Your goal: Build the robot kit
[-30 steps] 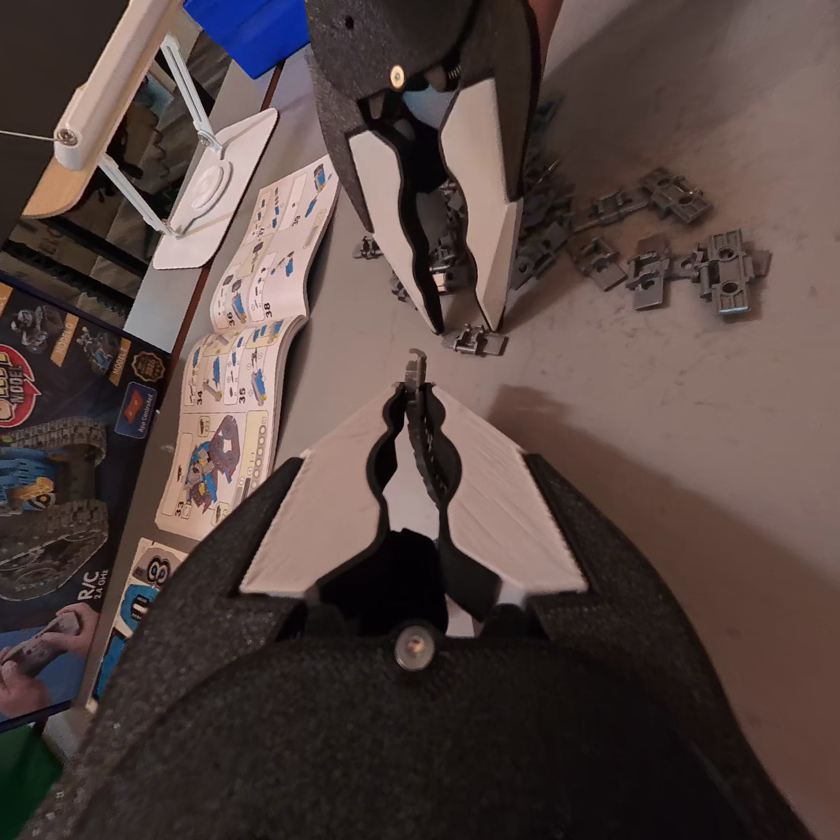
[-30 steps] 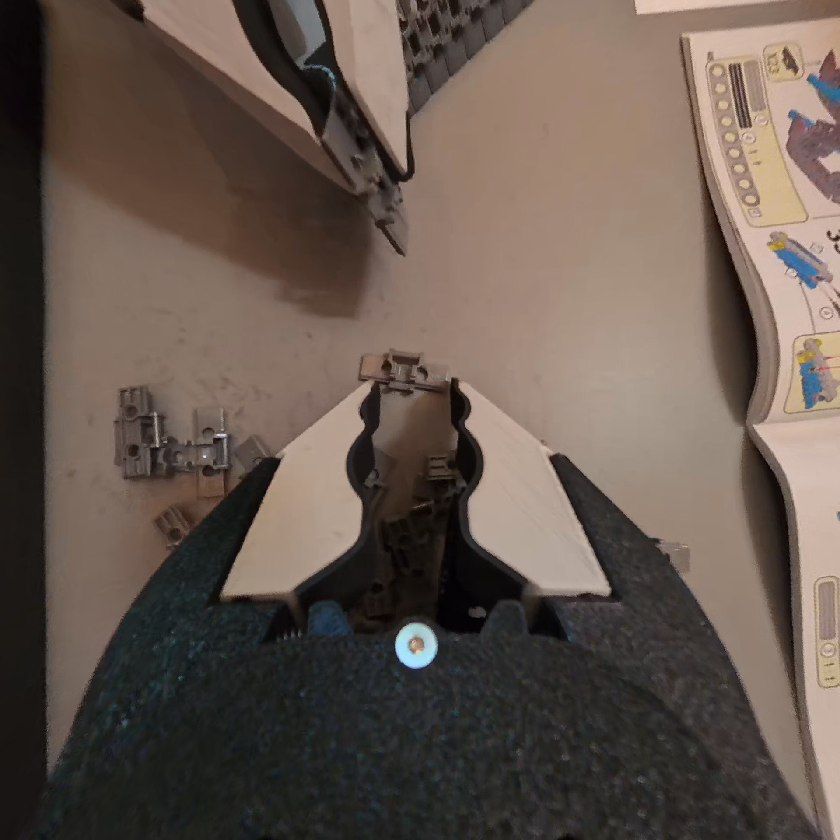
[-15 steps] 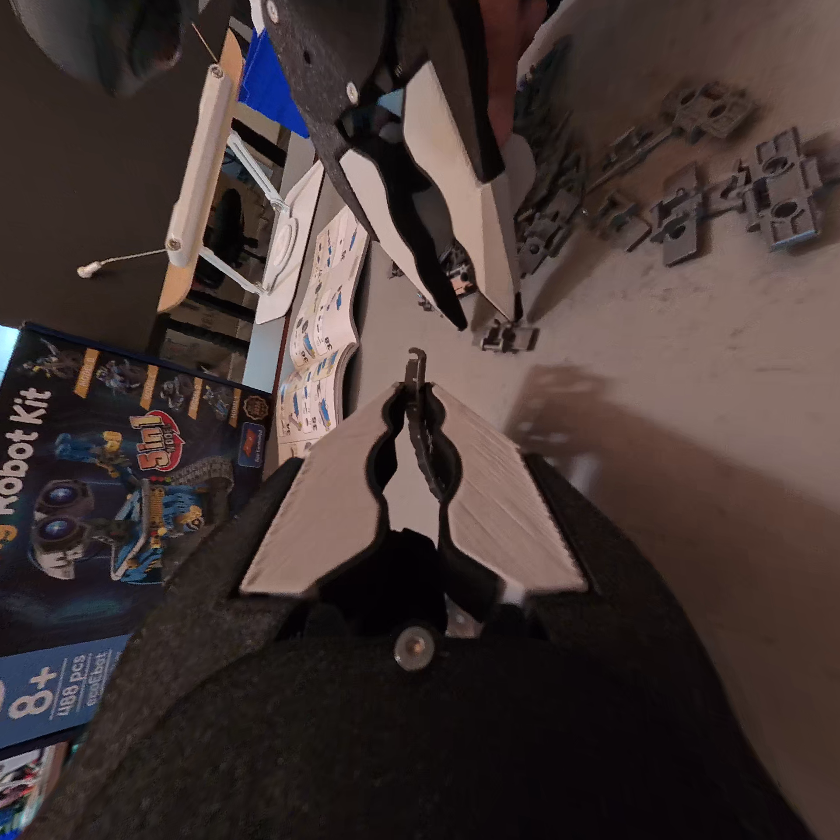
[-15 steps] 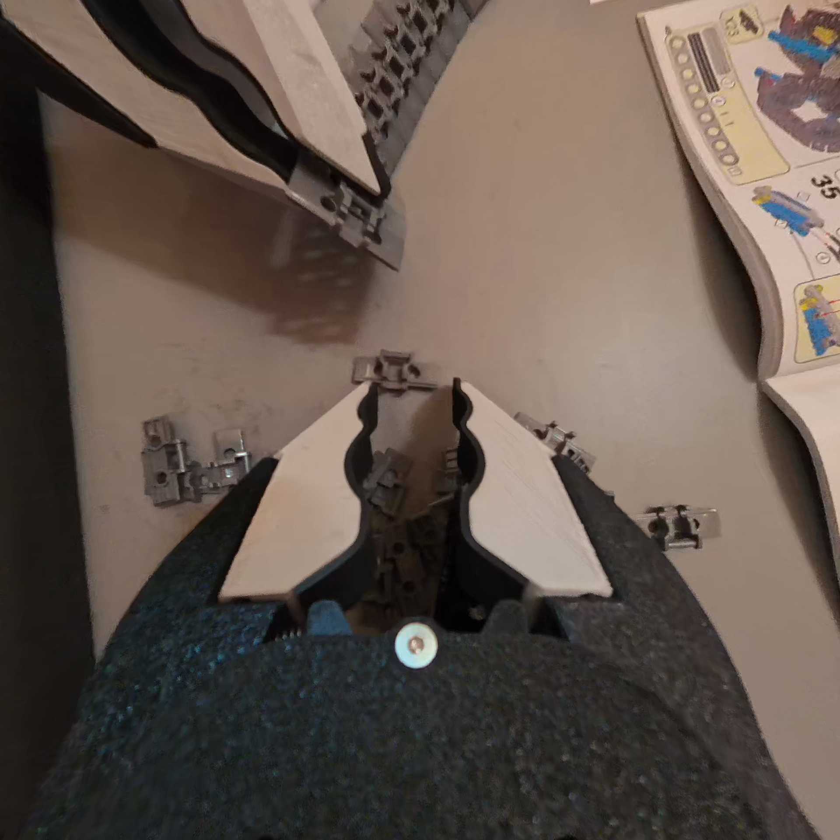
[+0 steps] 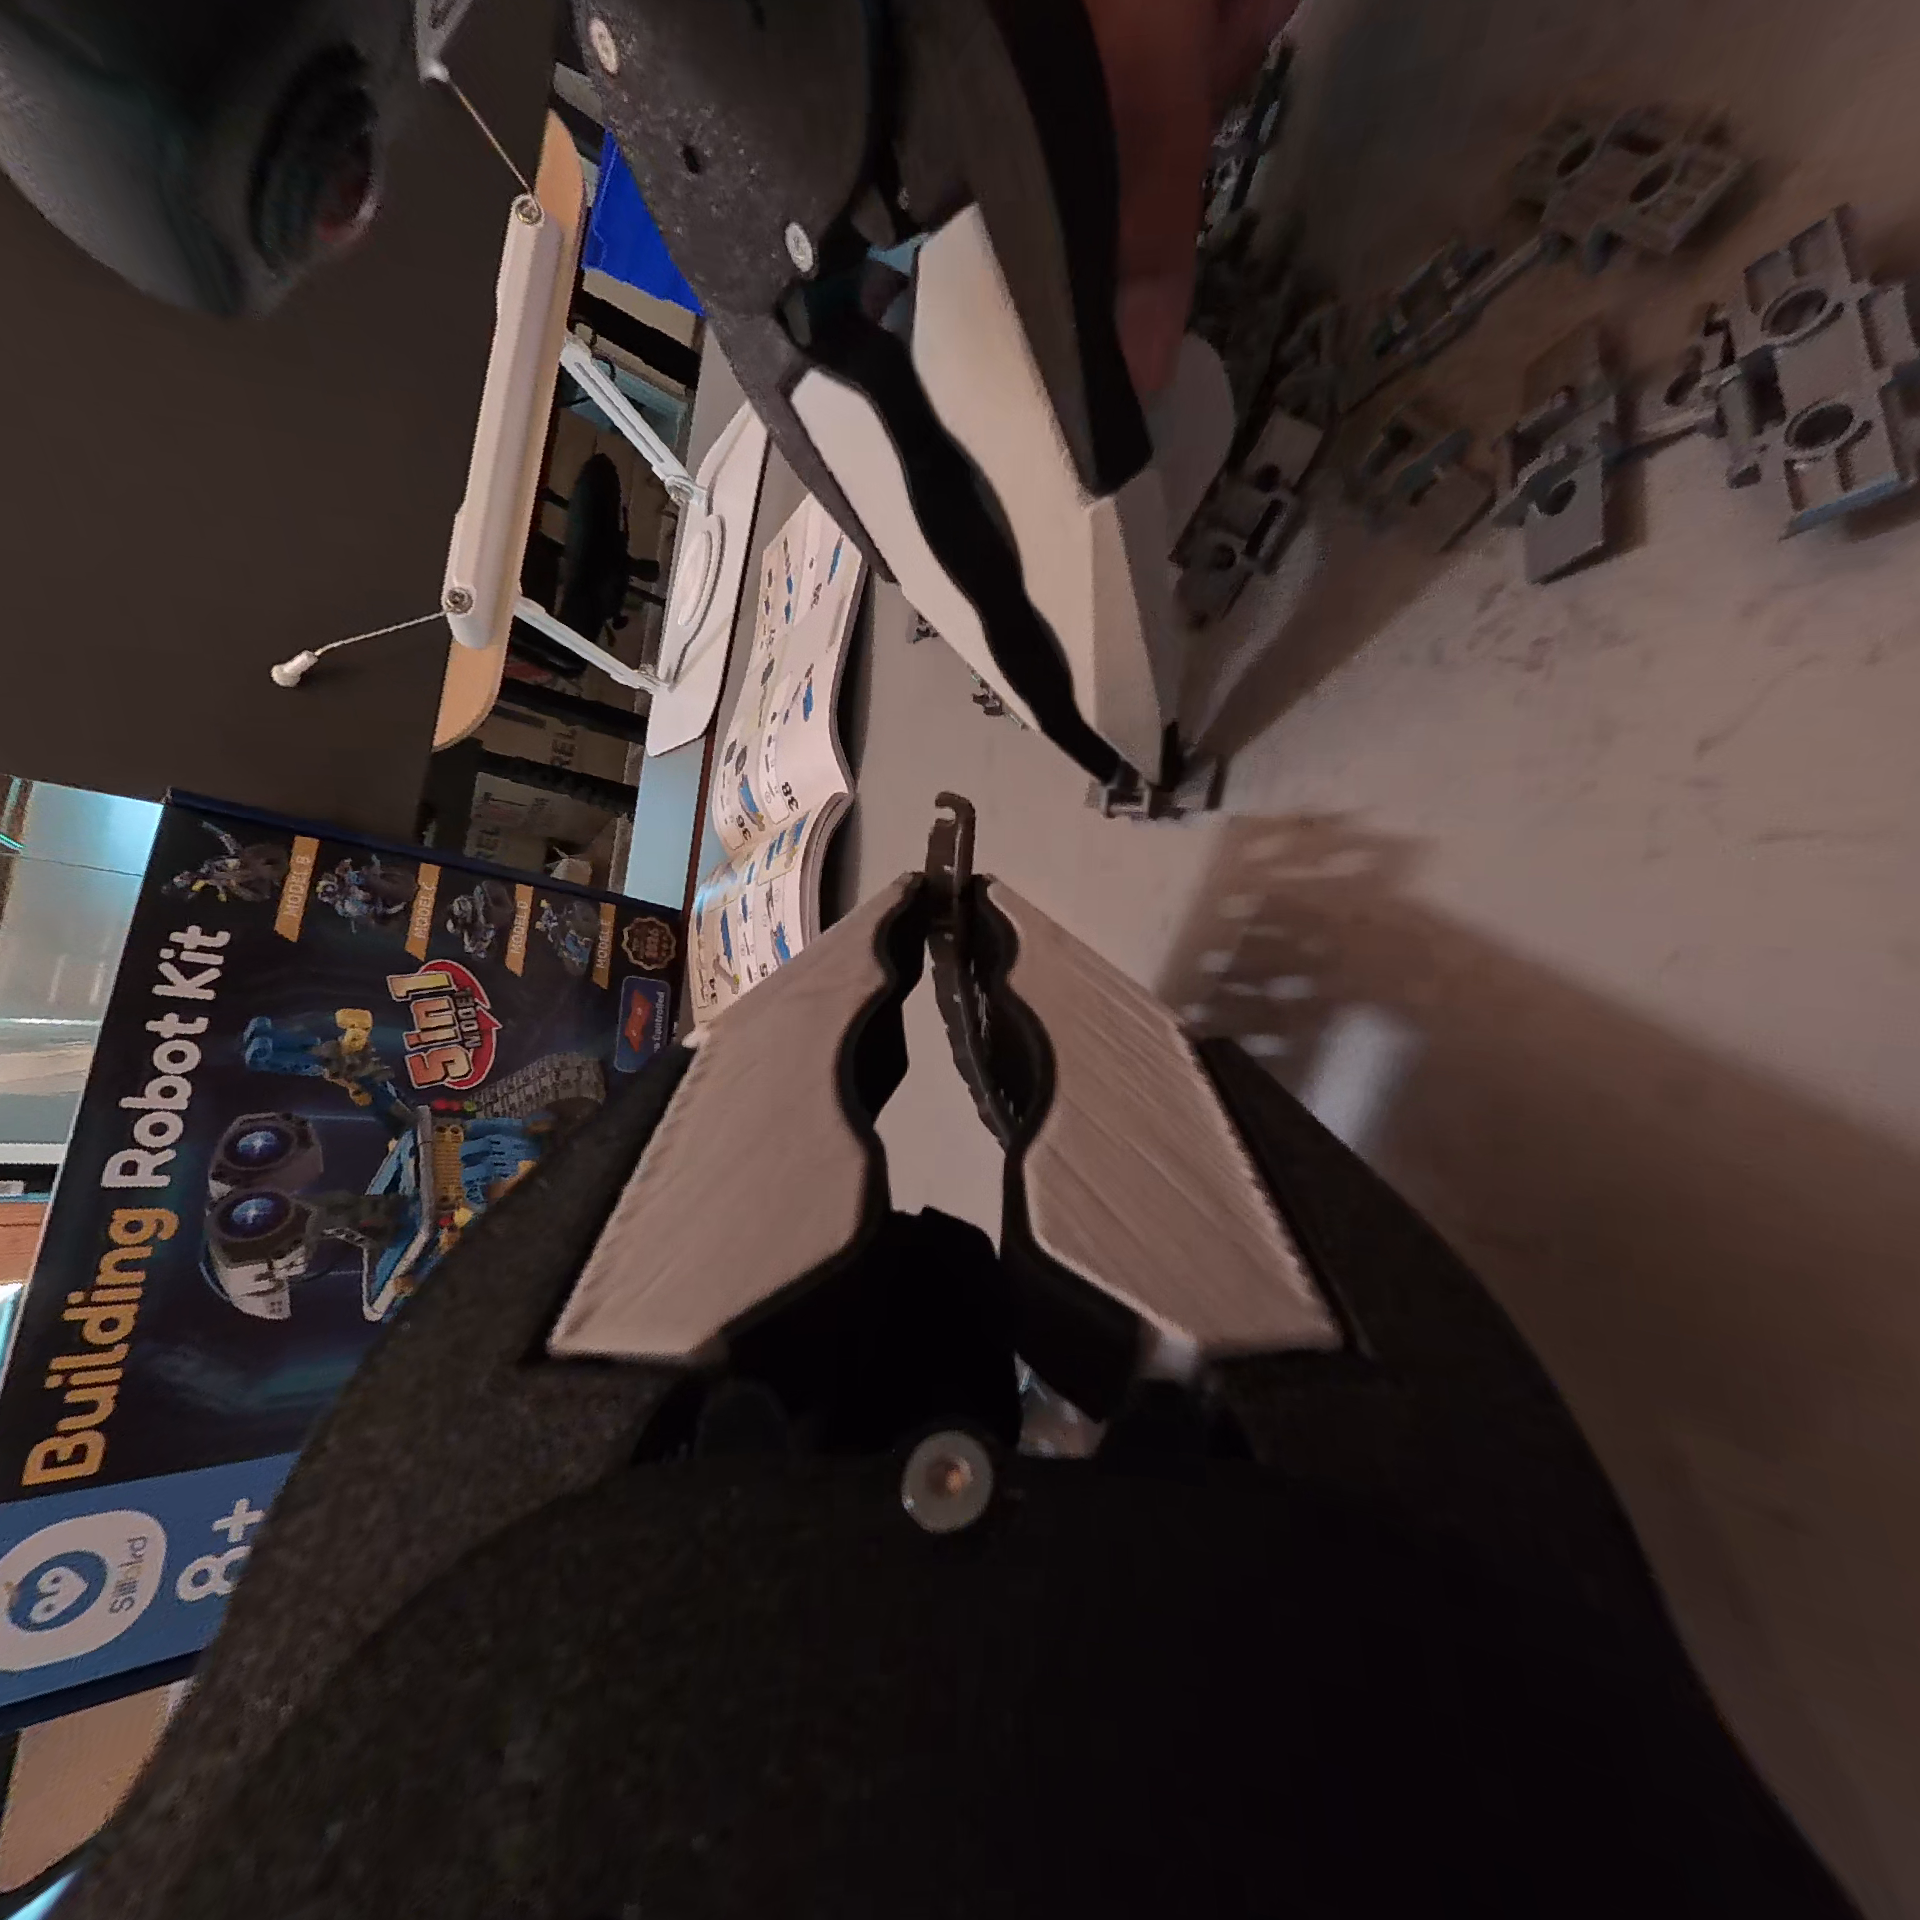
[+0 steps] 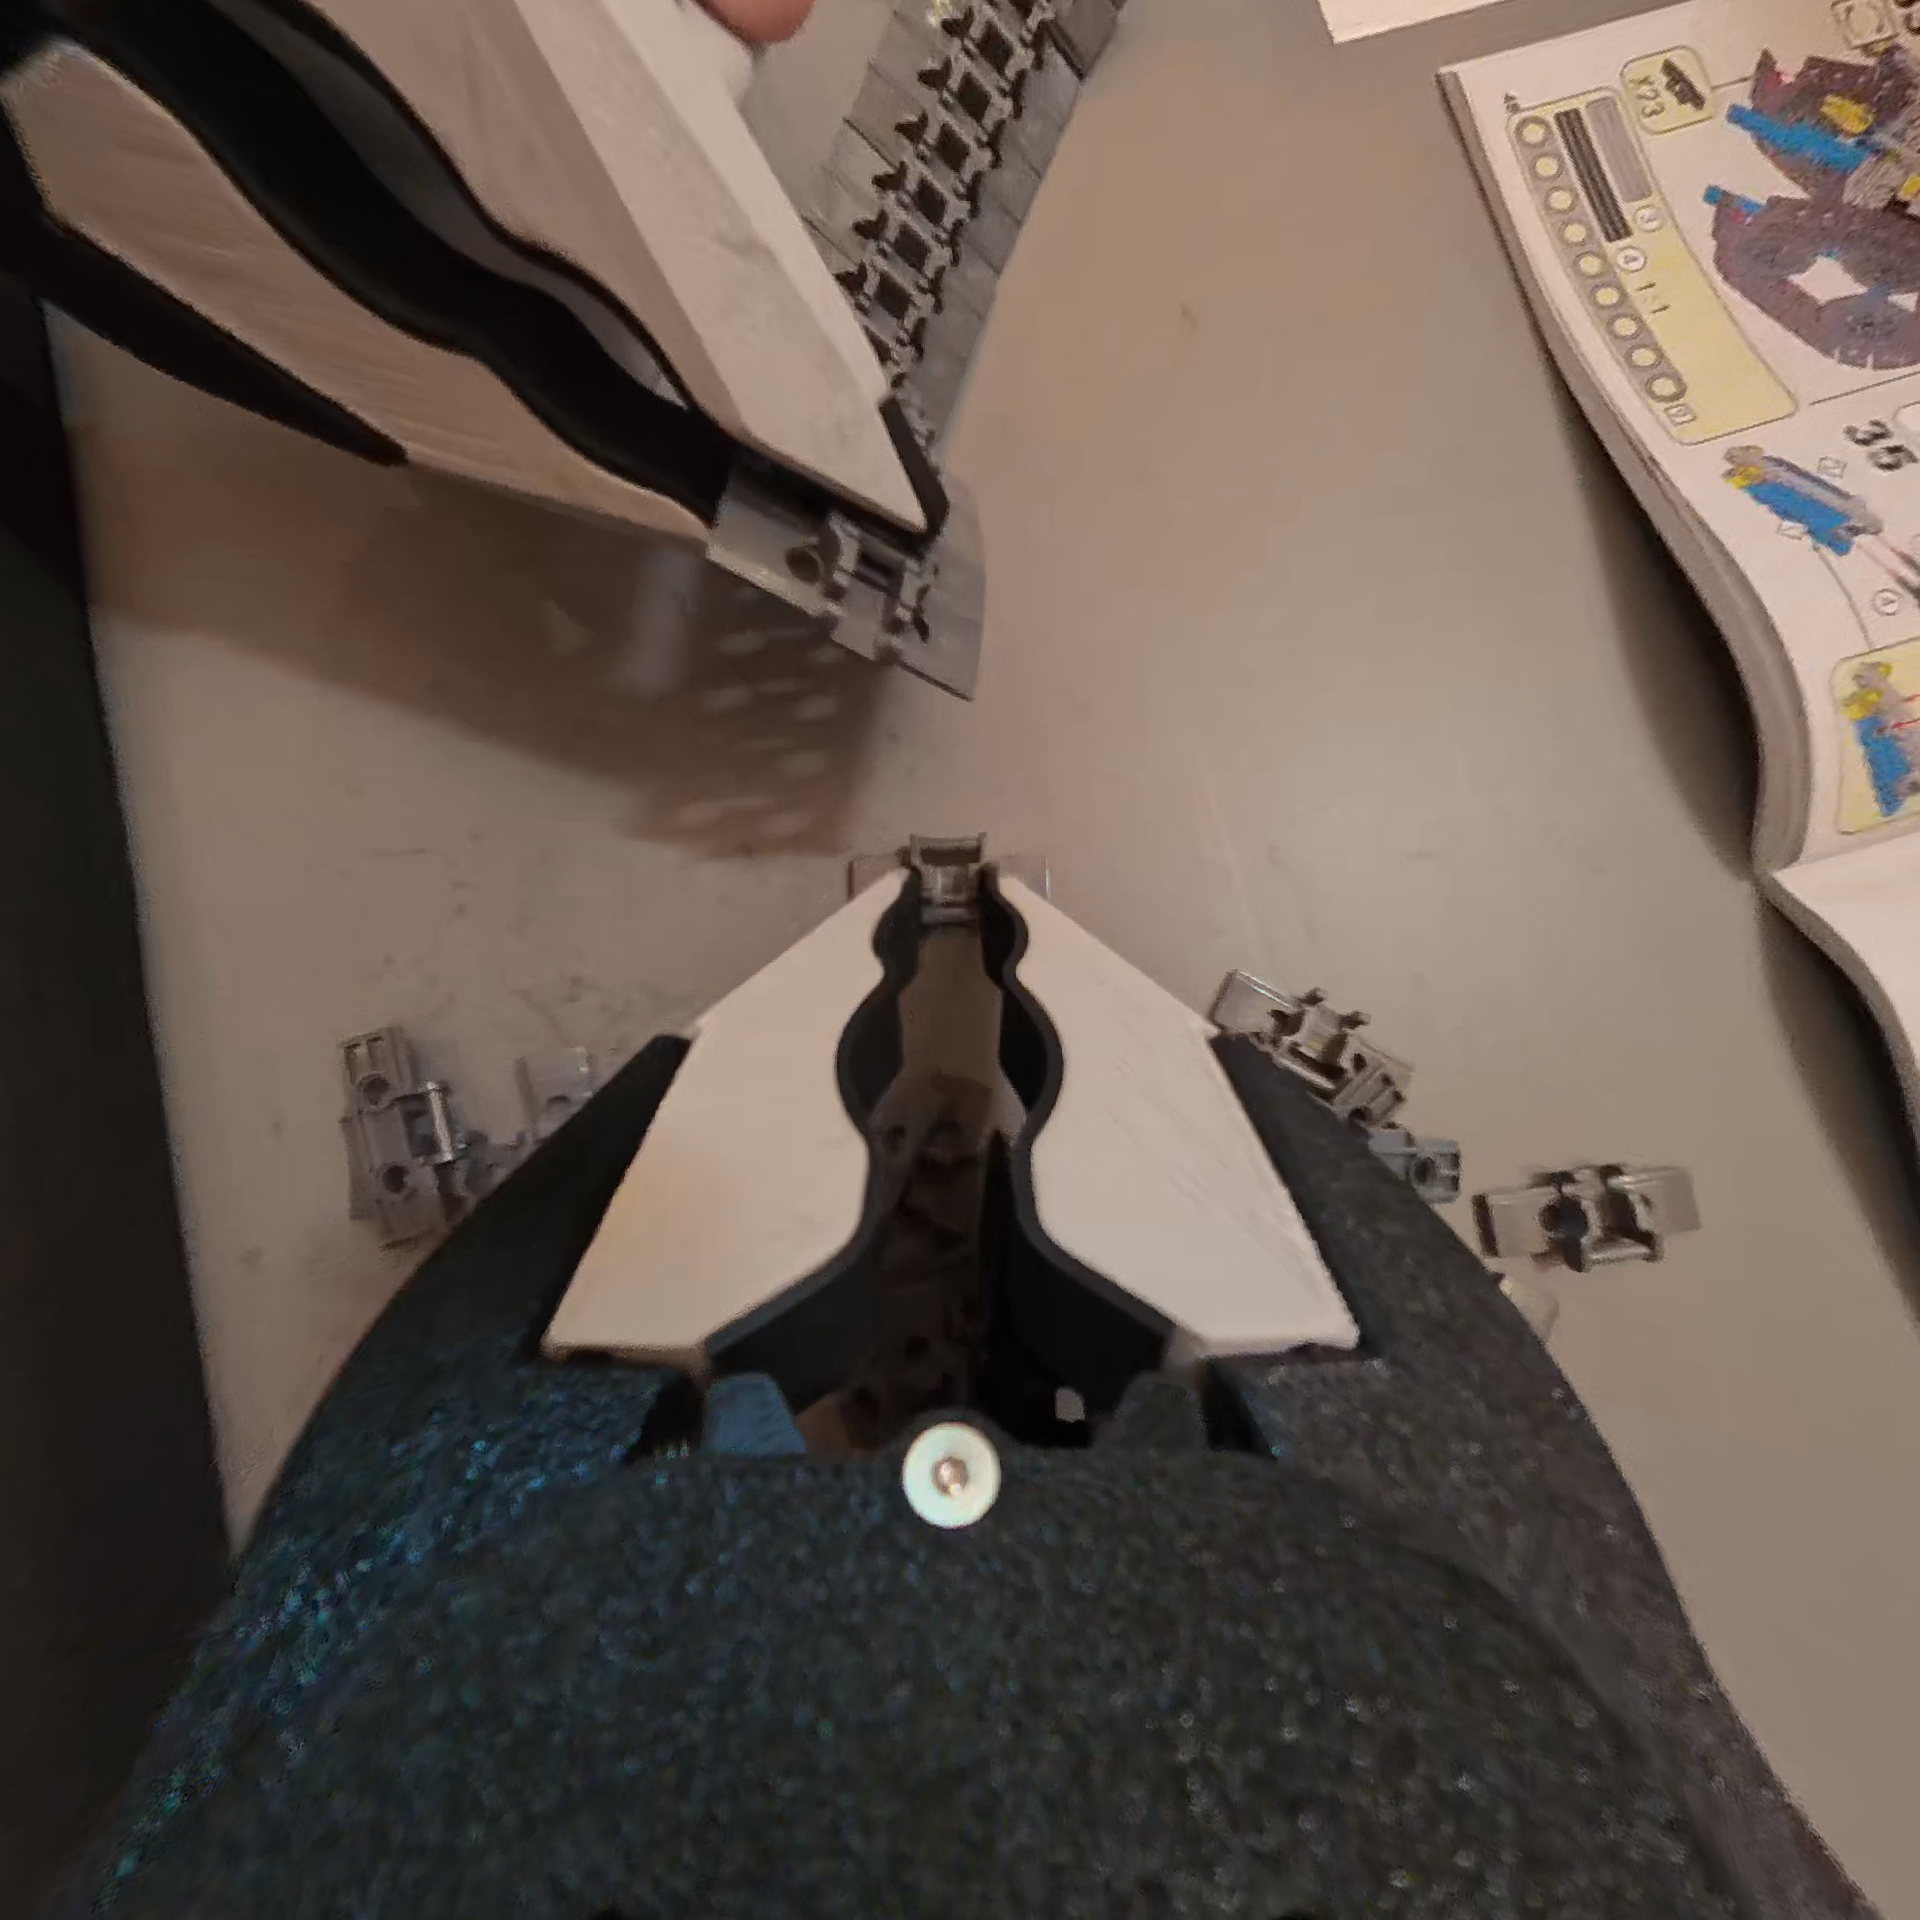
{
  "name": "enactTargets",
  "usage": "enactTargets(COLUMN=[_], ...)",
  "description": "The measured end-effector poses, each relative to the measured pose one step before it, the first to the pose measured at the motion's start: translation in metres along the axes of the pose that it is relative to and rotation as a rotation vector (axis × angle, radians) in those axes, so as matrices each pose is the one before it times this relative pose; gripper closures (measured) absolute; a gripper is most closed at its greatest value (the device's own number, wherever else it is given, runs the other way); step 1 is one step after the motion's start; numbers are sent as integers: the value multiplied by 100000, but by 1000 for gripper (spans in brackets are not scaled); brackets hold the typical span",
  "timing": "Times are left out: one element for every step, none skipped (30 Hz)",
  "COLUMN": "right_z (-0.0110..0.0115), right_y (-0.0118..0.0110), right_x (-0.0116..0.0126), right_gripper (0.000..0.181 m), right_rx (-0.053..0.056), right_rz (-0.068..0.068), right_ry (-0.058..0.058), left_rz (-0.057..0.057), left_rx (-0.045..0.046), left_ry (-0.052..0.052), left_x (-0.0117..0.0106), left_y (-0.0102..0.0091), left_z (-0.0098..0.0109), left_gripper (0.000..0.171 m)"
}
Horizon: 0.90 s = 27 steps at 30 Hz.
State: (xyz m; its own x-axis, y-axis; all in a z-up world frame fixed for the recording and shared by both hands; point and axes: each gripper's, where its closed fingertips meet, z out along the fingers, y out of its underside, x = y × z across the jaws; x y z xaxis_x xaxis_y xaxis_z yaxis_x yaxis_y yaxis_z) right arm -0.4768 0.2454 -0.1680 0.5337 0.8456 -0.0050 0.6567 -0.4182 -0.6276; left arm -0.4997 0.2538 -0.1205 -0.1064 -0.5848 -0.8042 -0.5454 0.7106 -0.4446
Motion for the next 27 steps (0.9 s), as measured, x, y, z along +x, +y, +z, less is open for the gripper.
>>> enactTargets(right_z=[-158,-311,-514,-685,-770,-673,-492,-294,-78,78,140,159,152,132,118,107,143,173,112,60,8,-22,-5,4,-10,-24,-9], right_y=[40,-21,-321,-732,-970,-966,-817,-638,-343,-42,232,296,223,104,58,56,116,138,53,61,23,5,8,6,-36,-54,-47], right_x=[392,107,34,113,69,-319,-472,-506,-608,-465,49,230,85,-48,-59,84,102,-19,3,38,21,7,17,-5,13,48,33], right_gripper=[170,170,170,170,170,170,170,171,171,170,170,170,170,170,170,170,170,170,170,170,170,170,170,170,169,169,168], right_rx=[-225,-49,1598,4200,5574,5091,4234,3487,2089,343,-1362,-1796,-1446,-864,-620,-476,-835,-814,-116,-280,-113,52,41,18,206,259,169], right_rz=[-967,167,2264,3775,4872,5115,4793,4364,3546,2084,1019,195,374,821,797,337,-68,-98,162,526,429,232,318,75,-939,-1993,-2847], right_ry=[2579,-65,-1529,-1618,-2142,-4488,-4647,-4122,-4011,-2453,1083,2262,1087,-69,-286,528,559,-205,-90,30,-127,-167,-209,-235,192,788,1172], left_rz=[819,844,952,1124,1207,1358,1819,2052,1738,1192,694,352,297,389,260,80,68,165,331,689,492,-53,-117,-100,-391,-694,-905], left_rx=[27,-247,-271,-193,-236,-517,-708,-715,-777,-603,-284,-200,-231,-199,-114,-25,-57,-153,-280,-209,-138,-127,-34,77,116,108,70], left_ry=[-308,-394,-515,-569,-393,-217,-491,-735,-413,-182,-195,-135,-167,-254,-298,-234,-299,136,225,-179,-292,-79,22,-55,-66,115,250], left_x=[7,-1,-28,-6,30,87,67,68,94,116,77,61,44,15,-5,-12,-21,42,91,56,17,12,8,-12,-38,-28,-26], left_y=[-7,23,15,-7,-18,15,7,5,20,6,-30,-26,-5,6,-4,-31,-7,3,27,24,-3,-21,-7,0,-1,0,22], left_z=[-11,-10,4,9,9,28,37,45,64,65,57,53,48,35,13,16,2,32,36,31,29,29,14,-2,-4,2,6], left_gripper=[164,164,164,164,164,164,164,164,164,164,165,165,165,165,165,164,164,164,165,164,164,164,165,165,165,165,165])
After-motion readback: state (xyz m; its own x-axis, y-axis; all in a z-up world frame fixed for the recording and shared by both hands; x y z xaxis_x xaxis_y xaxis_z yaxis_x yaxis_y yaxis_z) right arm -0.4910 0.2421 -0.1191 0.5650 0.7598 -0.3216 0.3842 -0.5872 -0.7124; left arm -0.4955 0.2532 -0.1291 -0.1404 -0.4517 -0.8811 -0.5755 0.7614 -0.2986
